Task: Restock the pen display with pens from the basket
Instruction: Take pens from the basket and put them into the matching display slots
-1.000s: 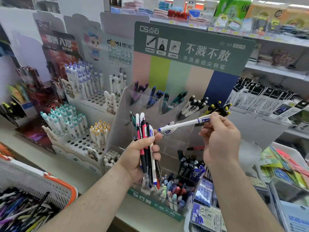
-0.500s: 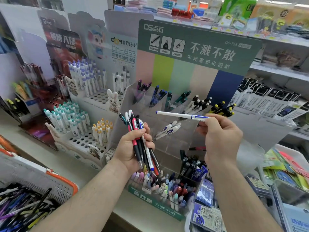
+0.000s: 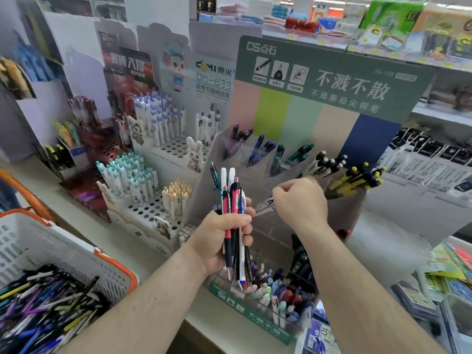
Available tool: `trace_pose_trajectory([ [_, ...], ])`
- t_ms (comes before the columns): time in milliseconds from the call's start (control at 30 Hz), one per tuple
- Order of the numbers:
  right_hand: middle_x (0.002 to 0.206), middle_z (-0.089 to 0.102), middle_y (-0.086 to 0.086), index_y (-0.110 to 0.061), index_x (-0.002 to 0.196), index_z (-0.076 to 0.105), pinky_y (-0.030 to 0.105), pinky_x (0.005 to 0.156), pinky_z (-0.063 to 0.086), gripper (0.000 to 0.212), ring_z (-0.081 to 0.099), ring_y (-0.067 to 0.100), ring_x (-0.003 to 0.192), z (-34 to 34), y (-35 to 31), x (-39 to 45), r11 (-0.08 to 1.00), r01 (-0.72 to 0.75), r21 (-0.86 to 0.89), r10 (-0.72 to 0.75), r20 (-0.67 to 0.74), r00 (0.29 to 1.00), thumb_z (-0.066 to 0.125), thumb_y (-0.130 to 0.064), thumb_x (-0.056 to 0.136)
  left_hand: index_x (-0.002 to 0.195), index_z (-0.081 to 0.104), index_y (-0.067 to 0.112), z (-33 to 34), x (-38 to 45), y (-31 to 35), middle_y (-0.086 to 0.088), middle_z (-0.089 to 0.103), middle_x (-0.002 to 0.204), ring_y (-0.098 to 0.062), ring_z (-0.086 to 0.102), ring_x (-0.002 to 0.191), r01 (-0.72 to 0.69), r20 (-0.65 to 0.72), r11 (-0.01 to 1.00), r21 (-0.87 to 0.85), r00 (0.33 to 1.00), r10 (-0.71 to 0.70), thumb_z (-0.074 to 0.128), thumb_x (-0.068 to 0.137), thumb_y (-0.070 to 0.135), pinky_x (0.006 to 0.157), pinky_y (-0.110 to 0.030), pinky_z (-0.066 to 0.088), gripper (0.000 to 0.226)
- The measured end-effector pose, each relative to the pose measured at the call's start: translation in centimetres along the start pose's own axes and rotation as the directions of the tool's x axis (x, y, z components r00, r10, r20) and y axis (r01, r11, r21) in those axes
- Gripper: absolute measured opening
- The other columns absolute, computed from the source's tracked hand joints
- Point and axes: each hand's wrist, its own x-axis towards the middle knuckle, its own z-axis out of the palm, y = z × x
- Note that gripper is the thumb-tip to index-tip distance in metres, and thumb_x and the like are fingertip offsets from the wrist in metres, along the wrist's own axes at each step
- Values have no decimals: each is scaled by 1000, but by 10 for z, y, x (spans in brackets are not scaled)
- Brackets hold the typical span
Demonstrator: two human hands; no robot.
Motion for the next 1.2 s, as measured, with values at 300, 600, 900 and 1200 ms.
trace_pose_trajectory([
  [300,88,74,-4,-22,98,76,33,81,55,17,65,7,81,-22,-14,-29,836,-88,541,-98,305,947,66,-34,93,102,57,8,2,-4,-2,-1,64,82,-9,52,54,65,153,996,60,986,-74,69,61,7,51,-23,45,43],
  [600,69,61,-4,-13,85,66,22,60,46,15,53,6,60,-22,-2,-45,753,-88,652,-69,212,975,61,-21,98,80,72,8,20,-5,-8,-10,65,67,-17,61,54,109,-8,993,53,994,-109,56,79,4,50,-25,50,16],
  [900,51,61,-8,-8,87,60,20,51,51,17,54,7,46,-45,15,-43,309,-127,943,370,4,929,57,-17,101,79,72,4,13,2,-8,-10,59,63,-16,54,53,98,-170,995,-26,980,-101,53,83,6,47,-22,47,20],
  [1200,74,70,5,-13,101,60,24,56,56,5,68,15,57,-29,22,-48,159,-153,975,501,54,864,62,-13,97,66,73,10,17,3,2,-3,58,65,-8,58,53,8,-81,966,-259,996,-30,61,79,2,45,-18,46,19],
])
